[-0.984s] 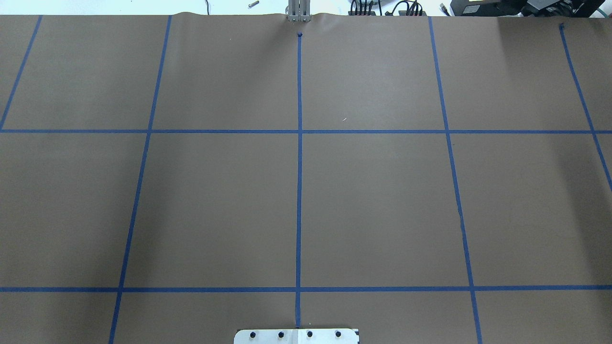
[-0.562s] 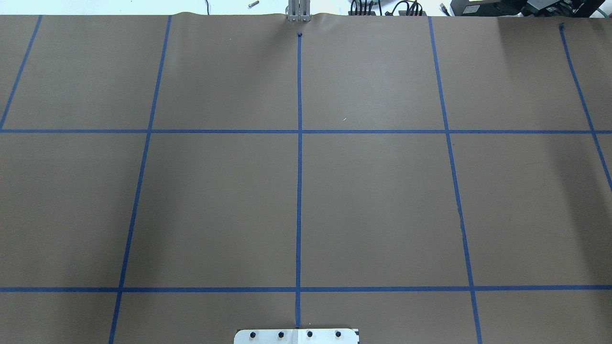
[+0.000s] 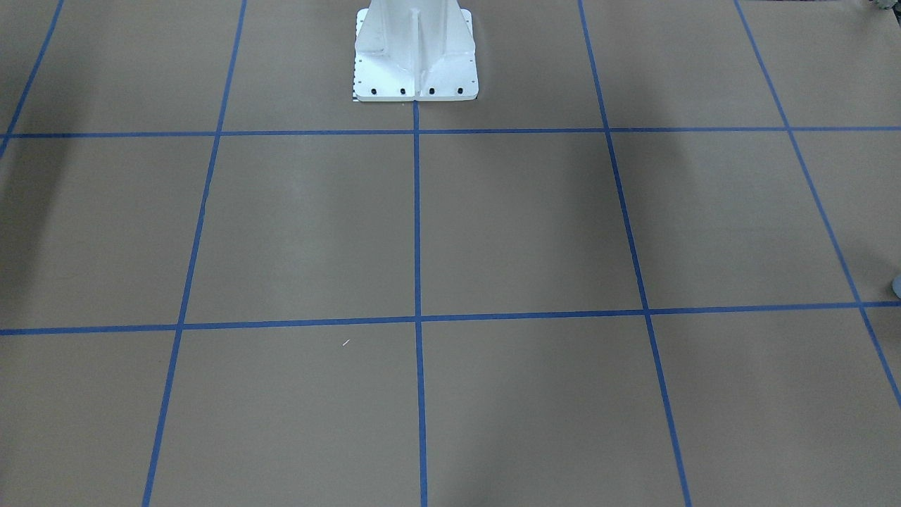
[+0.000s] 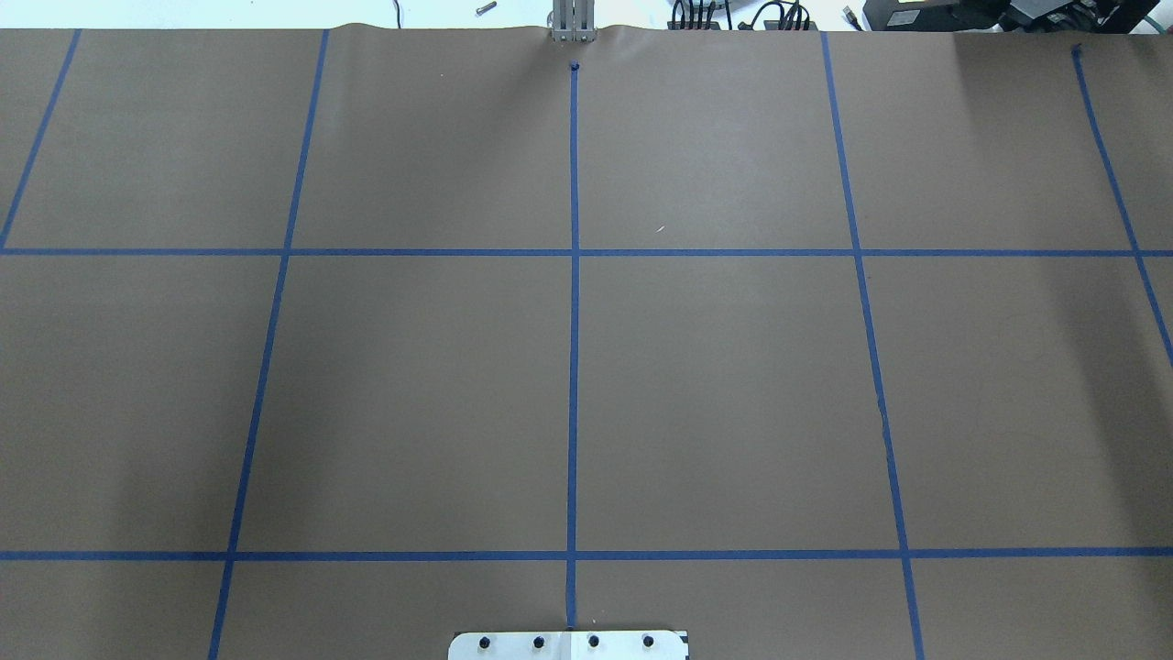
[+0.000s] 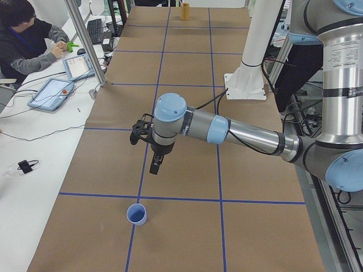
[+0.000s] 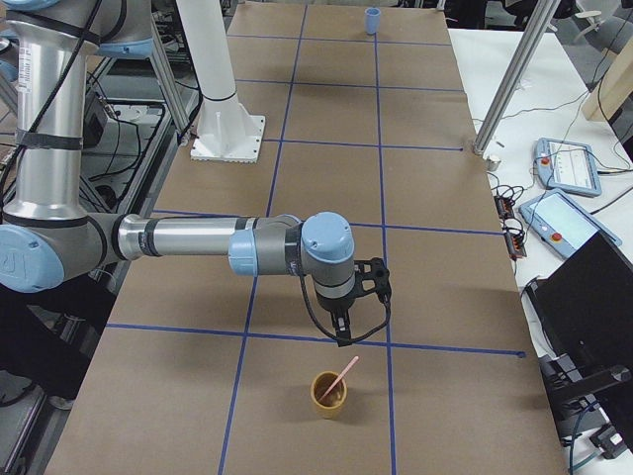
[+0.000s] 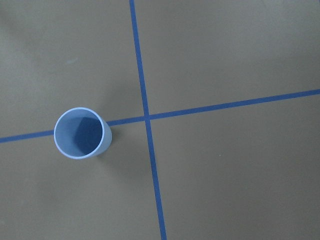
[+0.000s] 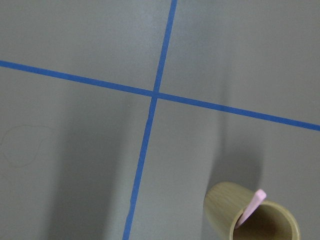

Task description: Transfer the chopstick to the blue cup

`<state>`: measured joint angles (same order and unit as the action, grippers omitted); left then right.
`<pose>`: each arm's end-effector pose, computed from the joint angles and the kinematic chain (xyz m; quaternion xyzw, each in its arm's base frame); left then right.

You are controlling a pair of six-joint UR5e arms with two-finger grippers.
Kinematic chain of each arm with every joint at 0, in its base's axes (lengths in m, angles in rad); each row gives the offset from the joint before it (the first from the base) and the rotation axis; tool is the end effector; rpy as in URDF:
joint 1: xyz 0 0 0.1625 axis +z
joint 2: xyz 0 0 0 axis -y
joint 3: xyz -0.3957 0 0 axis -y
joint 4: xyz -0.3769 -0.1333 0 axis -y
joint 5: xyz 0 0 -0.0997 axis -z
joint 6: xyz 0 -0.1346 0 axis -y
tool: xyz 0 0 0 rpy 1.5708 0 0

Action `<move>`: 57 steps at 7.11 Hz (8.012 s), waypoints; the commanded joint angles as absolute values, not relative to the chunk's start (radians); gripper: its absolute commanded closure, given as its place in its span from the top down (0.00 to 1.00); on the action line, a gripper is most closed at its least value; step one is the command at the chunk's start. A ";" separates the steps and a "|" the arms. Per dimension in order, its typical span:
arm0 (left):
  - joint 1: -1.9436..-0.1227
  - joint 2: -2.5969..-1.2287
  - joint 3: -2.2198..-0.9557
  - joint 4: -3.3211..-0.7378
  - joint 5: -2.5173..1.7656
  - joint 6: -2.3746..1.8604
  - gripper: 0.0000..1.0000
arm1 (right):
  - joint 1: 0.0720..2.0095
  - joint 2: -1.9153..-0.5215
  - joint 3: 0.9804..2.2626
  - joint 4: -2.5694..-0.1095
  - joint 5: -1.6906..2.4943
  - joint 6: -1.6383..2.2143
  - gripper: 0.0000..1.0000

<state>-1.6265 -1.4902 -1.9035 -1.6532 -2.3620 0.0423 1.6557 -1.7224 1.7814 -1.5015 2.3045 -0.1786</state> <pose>-0.0630 -0.4556 0.5195 0.1720 0.3720 0.0581 0.9103 0.0793 -0.4230 0.6178 0.1063 -0.3470 -0.0666 0.9294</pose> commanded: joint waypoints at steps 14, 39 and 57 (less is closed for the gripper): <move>-1.462 -1.623 -1.286 -2.207 -2.280 -0.048 0.98 | 1.652 -1.790 1.815 -1.319 2.410 -0.012 1.00; -0.399 -2.488 -1.671 -1.365 -1.648 -1.474 0.00 | 1.652 -1.852 1.801 -1.301 2.405 -0.014 1.00; -0.360 -2.479 -1.856 -1.295 -1.560 -1.413 0.99 | 1.652 -1.850 1.799 -1.302 2.405 -0.009 1.00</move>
